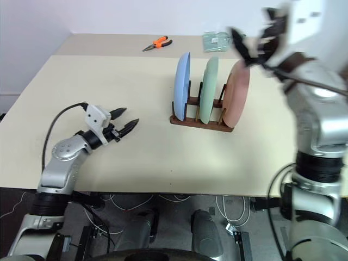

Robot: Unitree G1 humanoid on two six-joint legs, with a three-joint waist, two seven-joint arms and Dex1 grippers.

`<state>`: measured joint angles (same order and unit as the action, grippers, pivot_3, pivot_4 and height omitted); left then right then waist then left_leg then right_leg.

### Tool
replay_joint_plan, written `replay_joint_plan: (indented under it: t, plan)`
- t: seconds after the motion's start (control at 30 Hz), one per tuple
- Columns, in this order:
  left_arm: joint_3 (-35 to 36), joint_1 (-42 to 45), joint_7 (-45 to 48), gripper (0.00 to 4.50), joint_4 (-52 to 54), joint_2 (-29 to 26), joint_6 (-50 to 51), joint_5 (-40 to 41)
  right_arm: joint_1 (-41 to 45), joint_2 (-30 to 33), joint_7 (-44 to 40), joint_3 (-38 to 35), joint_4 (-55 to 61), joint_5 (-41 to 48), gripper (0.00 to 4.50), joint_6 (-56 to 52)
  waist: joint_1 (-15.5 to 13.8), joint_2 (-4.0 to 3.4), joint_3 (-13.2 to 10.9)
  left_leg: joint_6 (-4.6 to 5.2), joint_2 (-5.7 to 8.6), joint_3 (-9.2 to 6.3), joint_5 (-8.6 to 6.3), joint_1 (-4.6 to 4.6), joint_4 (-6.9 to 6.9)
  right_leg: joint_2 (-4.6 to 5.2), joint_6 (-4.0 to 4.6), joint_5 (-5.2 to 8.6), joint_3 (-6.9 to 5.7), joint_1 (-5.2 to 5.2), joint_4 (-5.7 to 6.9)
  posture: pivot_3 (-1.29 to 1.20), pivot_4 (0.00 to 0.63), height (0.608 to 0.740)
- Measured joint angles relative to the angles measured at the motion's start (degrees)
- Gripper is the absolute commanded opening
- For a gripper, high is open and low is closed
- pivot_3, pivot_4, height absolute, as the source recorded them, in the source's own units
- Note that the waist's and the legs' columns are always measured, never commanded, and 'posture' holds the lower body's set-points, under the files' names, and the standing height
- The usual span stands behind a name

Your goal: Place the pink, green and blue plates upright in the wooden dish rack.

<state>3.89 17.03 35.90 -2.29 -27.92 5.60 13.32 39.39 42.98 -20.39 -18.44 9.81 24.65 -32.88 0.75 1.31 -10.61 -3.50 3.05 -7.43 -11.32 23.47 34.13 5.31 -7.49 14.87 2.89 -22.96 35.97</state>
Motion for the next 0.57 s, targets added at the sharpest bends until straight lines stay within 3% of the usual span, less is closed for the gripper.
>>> replay_joint_plan:
  t: [0.1,0.37,0.57]
  plan:
    - [1.9,0.5,-1.9,3.03,-5.8,-2.8,-3.0,-2.6,-9.6,5.6,-3.2,-1.5,-4.3,-5.1,4.39,5.5,0.0,0.01,0.0,0.03,0.0,0.01,-0.02,-0.01,-0.01,0.01,-0.03,0.02,-0.02,0.02,0.01,0.0,0.15,0.74]
    - [4.9,-2.1,-3.6,3.03,-10.6,-6.0,-6.2,-4.0,-29.7,4.1,-12.3,-1.5,-10.1,-8.2,4.39,13.4,0.5,-0.22,0.0,0.06,-0.03,0.17,0.0,-0.12,0.03,0.03,-0.05,0.01,0.08,0.1,0.04,0.0,0.15,0.74]
    - [4.8,-6.2,-3.7,3.03,-7.3,-5.5,-4.8,-4.0,-31.6,1.0,-15.9,-0.4,-11.5,-7.5,4.39,16.0,0.2,-0.25,-0.1,0.05,-0.01,0.16,0.0,-0.12,0.12,0.05,-0.04,0.01,0.08,0.16,0.04,0.0,0.15,0.74]
